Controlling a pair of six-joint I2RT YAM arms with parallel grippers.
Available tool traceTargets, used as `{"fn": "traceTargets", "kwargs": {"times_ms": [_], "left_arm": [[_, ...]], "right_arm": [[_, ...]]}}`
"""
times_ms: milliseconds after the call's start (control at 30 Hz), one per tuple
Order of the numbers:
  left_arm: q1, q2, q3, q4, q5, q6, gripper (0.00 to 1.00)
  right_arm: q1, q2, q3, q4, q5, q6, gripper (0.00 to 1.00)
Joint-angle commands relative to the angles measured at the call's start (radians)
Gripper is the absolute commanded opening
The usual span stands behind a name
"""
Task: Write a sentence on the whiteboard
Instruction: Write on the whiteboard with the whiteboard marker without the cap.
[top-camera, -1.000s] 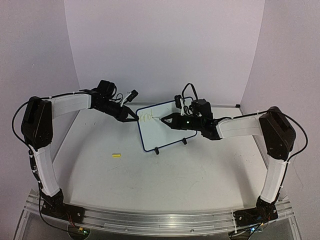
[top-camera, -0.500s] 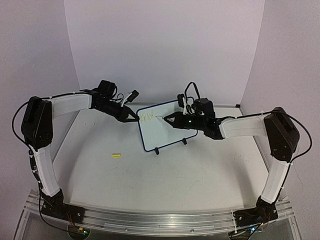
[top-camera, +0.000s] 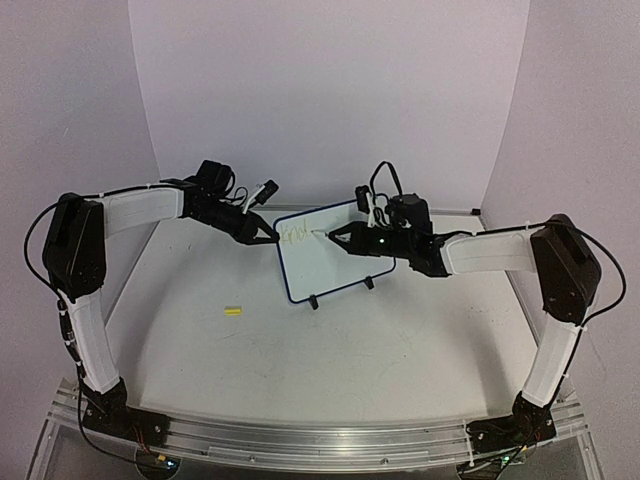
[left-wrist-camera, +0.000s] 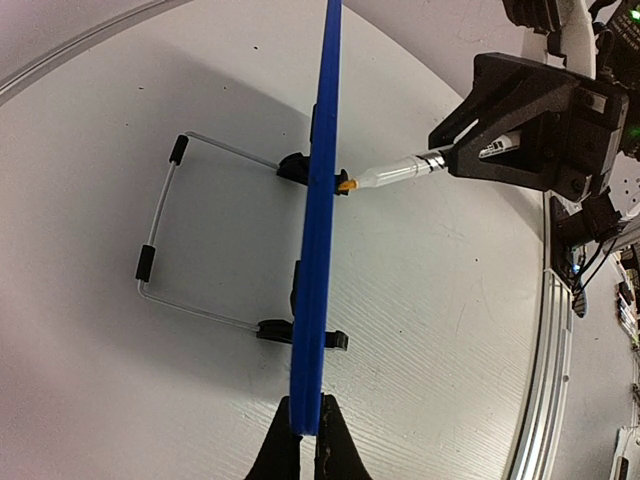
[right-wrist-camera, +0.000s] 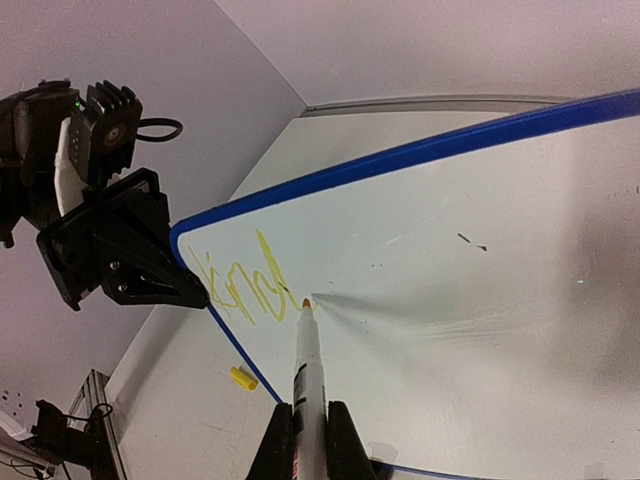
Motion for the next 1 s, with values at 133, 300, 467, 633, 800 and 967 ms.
{"fn": "traceTargets", "kwargs": {"times_ms": [133, 300, 467, 633, 800, 967], "left_arm": [[-0.019, 0.01, 0.015, -0.051, -0.014, 0.018, 0.0], [-0.019, 0.009, 0.016, -0.051, -0.014, 0.018, 0.0], [-0.019, 0.008, 0.016, -0.051, -0.014, 0.019, 0.0], [-0.019, 0.009, 0.016, -0.051, -0.013, 0.017, 0.0], [-0.019, 0.009, 0.017, -0.05, -0.014, 0.018, 0.0], [-0.019, 0.009, 0.017, -0.051, -0.014, 0.018, 0.0]], "right_arm": [[-0.004, 0.001, 0.066, 0.011, 0.004, -0.014, 0.0], [-0.004, 0.017, 0.081, 0.005, 0.01, -0.008, 0.0], [-0.004, 0.028, 0.078, -0.002, 0.016, -0.006, 0.0], [-0.004, 0.028, 0.066, -0.011, 0.023, -0.009, 0.0], [-0.004, 0.029, 0.053, -0.017, 0.03, -0.01, 0.0], [-0.004, 0.027, 0.03, -0.018, 0.031, -0.005, 0.0]]}}
